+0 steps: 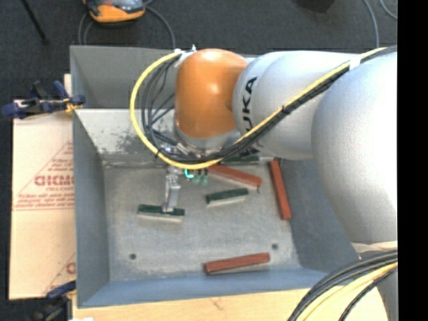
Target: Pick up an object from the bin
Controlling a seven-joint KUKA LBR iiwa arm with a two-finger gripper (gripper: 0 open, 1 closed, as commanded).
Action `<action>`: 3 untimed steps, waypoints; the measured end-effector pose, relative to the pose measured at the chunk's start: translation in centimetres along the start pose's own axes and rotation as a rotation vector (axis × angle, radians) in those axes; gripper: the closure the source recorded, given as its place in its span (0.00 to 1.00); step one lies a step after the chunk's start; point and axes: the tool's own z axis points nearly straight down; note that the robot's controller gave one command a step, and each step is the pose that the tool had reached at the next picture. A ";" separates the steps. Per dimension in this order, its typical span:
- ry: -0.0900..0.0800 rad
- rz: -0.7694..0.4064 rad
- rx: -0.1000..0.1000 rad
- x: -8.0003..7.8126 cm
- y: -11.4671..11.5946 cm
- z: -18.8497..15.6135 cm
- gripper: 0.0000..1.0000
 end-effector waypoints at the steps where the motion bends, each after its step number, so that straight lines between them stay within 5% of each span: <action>1: -0.008 0.003 -0.001 -0.2 0.0 -0.5 0.00; 2: -0.015 0.010 -0.003 0.8 -0.8 4.2 0.00; 3: -0.006 -0.005 -0.001 1.3 -0.1 7.8 1.00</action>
Offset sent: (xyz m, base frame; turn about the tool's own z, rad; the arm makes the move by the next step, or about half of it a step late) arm -0.0213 -0.0159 -0.0883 0.0160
